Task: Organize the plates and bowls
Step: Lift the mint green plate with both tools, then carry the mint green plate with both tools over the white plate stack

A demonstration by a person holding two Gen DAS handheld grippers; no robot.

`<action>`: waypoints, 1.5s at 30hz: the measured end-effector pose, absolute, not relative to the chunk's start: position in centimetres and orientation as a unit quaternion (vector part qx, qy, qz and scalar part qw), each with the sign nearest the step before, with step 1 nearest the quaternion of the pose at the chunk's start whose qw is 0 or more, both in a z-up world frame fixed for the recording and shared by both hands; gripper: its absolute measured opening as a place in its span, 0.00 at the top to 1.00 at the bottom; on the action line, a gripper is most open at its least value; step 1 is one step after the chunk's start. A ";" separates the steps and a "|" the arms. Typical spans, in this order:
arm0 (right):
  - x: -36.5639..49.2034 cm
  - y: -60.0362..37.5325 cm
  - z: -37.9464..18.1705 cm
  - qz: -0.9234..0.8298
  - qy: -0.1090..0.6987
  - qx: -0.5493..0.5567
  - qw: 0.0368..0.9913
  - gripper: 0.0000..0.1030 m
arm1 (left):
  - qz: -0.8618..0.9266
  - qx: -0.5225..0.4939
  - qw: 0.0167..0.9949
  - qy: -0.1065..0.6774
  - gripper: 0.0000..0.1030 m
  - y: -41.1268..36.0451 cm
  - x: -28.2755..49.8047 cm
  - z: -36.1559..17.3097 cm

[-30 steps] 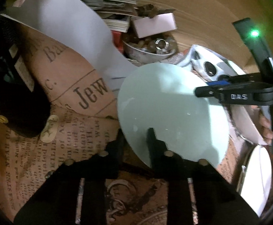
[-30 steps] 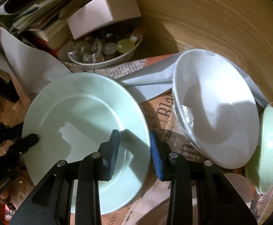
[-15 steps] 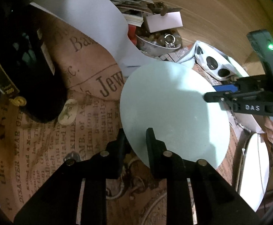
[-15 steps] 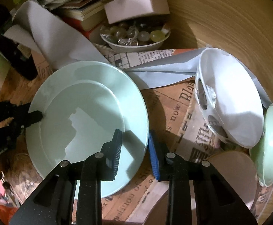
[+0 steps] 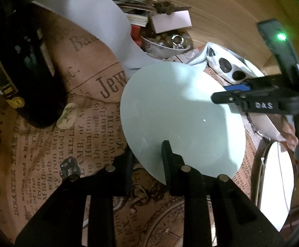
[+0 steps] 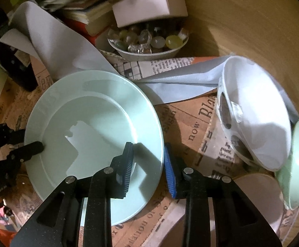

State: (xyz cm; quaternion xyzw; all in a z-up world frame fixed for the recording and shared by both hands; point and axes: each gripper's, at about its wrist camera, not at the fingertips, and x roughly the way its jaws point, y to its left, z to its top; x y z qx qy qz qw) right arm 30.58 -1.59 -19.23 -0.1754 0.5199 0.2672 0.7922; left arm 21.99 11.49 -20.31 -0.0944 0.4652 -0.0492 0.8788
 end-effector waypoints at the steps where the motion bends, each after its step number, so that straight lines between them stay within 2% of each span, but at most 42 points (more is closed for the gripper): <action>1: 30.0 -1.7 -19.1 0.270 0.516 -0.170 0.795 0.74 | -0.042 -0.094 0.881 0.462 0.76 11.6 21.8 -20.2; 10: 27.3 -3.6 -17.3 0.283 0.487 -0.140 0.815 0.75 | -0.026 -0.104 0.894 0.435 0.76 11.7 19.5 -18.8; 32: 19.9 -9.2 -9.9 0.297 0.385 -0.061 0.872 0.76 | -0.033 -0.083 0.944 0.319 0.76 8.5 11.6 -11.3; 45: 15.9 -13.2 -10.5 0.271 0.373 -0.038 0.887 0.76 | -0.061 -0.071 0.945 0.313 0.76 4.7 8.9 -11.2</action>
